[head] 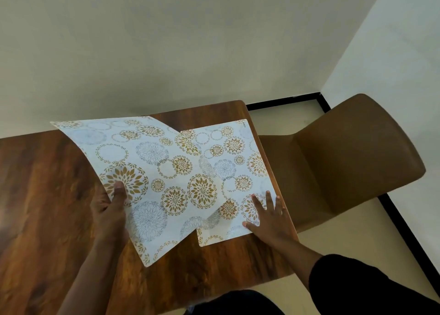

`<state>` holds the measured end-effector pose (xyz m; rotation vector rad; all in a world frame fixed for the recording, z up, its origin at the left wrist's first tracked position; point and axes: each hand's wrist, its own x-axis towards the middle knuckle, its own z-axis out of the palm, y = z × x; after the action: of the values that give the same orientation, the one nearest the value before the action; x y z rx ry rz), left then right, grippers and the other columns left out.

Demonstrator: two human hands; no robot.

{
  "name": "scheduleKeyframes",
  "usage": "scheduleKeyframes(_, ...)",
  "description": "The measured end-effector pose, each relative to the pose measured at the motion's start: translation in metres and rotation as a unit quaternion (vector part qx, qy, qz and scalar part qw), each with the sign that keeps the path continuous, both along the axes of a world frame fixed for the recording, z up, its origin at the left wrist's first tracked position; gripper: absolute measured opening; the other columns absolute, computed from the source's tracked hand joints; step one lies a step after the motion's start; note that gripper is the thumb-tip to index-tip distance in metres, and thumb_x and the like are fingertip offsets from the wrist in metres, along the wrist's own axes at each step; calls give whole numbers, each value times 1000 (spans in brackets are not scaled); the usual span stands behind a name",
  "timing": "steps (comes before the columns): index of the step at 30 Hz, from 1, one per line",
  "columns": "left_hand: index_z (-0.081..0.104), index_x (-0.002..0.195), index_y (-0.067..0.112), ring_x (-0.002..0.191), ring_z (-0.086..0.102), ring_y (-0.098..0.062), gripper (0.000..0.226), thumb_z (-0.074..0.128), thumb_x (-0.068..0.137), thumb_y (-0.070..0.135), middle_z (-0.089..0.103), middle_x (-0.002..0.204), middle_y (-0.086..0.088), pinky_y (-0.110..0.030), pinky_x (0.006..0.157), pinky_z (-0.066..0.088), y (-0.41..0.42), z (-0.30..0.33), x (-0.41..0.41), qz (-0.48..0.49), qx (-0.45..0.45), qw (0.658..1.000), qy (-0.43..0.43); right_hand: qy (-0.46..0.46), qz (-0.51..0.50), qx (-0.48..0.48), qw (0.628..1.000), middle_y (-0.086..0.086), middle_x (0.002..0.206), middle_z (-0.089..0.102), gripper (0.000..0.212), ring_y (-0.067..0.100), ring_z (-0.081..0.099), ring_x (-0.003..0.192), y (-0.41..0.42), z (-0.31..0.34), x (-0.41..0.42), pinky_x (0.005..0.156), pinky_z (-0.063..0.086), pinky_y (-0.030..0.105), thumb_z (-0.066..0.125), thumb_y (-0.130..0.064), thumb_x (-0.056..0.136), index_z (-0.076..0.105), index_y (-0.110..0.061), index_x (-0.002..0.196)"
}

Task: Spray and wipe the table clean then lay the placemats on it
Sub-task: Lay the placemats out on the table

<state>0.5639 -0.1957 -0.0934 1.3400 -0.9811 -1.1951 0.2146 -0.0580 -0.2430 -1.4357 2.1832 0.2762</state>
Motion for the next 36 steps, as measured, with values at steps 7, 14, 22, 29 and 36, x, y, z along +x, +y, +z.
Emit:
scheduleKeyframes(7, 55, 138, -3, 93, 80, -10, 31, 49, 111, 12, 81, 106, 12, -26, 77, 66, 3, 4, -6, -2, 1, 1000, -1, -10, -5, 5, 1000, 11, 169, -27, 98, 43, -19, 156, 5, 6, 2, 127, 1, 59, 37, -83, 91, -12, -39, 163)
scheduleKeyframes(14, 53, 141, -5, 94, 80, -11, 35, 50, 111, 14, 81, 108, 12, -28, 78, 66, 5, 5, -7, -6, 3, 1000, -1, -14, -9, 9, 1000, 11, 169, -28, 98, 43, -20, 155, 10, 8, 4, 127, 1, 60, 38, -83, 91, -12, -38, 163)
scheduleKeyframes(22, 52, 143, -3, 95, 80, -11, 36, 50, 111, 15, 81, 109, 12, -27, 79, 66, 9, 10, -8, -18, -5, 1000, -2, -15, -8, 7, 1000, 9, 170, -25, 98, 42, -18, 156, 12, 10, 1, 128, 2, 57, 38, -84, 90, -11, -40, 163)
scheduleKeyframes(29, 60, 127, 8, 93, 80, -9, 20, 48, 112, 13, 82, 107, 14, -26, 78, 66, 12, 13, -10, -23, -3, 1000, -5, -26, -3, 9, 1000, 8, 171, -24, 99, 40, -16, 157, 17, 13, -7, 126, 5, 58, 42, -83, 89, -8, -41, 163)
scheduleKeyframes(36, 61, 131, 8, 99, 79, -14, 24, 51, 111, 17, 80, 115, 8, -32, 83, 67, 14, 9, -10, -13, -2, 1000, -6, -40, -7, -3, 999, 7, 170, -26, 98, 39, -20, 156, 22, 13, -8, 126, -1, 55, 43, -81, 91, -9, -41, 163)
